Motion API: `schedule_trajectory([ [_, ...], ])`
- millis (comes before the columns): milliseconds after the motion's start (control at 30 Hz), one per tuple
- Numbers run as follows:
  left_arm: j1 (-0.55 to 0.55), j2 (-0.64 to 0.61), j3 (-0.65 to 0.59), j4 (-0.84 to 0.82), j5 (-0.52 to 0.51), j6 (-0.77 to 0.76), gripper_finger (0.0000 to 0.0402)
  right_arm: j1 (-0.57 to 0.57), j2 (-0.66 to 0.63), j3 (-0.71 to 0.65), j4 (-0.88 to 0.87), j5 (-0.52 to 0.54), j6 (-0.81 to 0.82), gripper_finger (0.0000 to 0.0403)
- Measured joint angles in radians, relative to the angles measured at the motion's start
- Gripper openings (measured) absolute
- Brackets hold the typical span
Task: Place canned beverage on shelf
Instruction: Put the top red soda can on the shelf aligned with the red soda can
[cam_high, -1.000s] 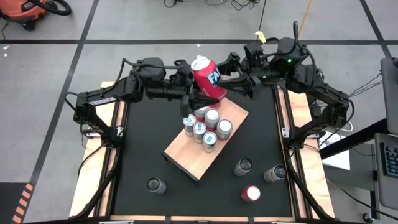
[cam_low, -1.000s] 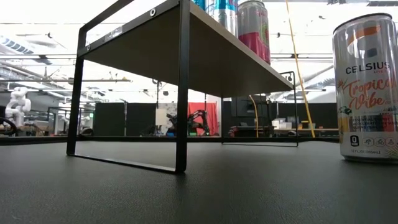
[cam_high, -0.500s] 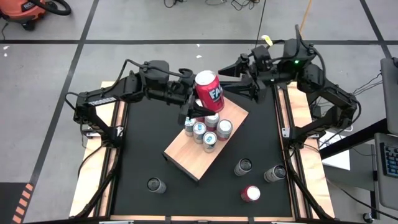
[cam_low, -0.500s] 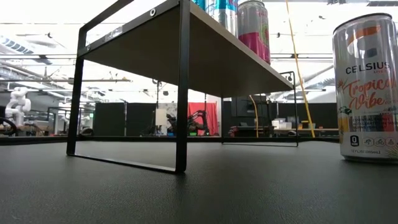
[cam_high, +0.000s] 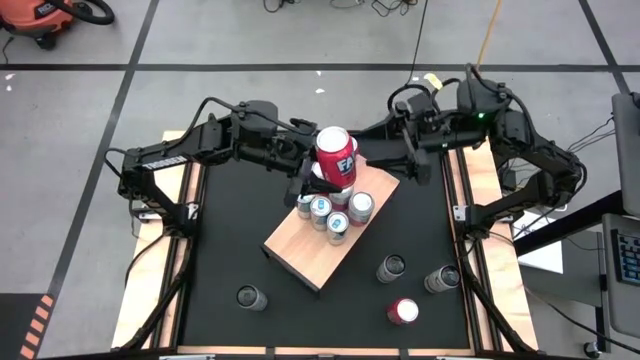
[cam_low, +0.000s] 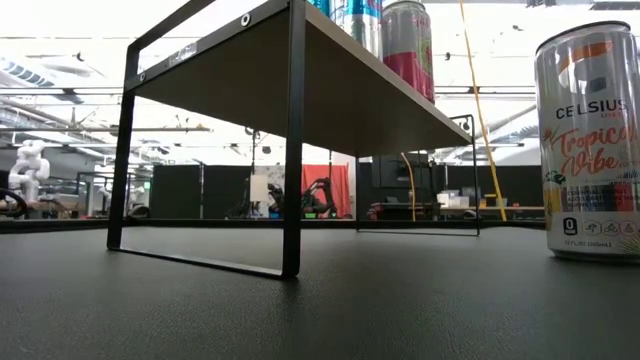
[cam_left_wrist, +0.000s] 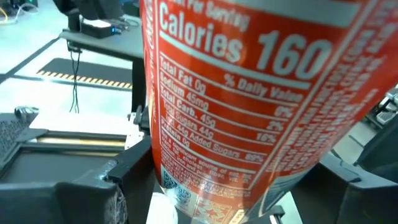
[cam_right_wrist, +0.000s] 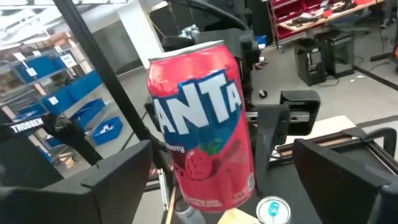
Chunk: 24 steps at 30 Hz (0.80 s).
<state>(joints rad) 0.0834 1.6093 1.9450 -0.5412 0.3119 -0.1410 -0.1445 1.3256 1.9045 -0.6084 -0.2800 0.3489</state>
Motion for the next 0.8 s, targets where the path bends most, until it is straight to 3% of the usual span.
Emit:
schedule_trajectory([
  [167,0.0,0.0,0.0,-0.028,-0.009,0.0,0.0283,0.038,0.012,0.0,0.011,0.089,-0.021,0.0396],
  [800,0.0,0.0,0.0,-0.099,-0.021,0.0,0.0283,0.102,0.098,0.0,0.099,0.126,-0.031,0.0398],
])
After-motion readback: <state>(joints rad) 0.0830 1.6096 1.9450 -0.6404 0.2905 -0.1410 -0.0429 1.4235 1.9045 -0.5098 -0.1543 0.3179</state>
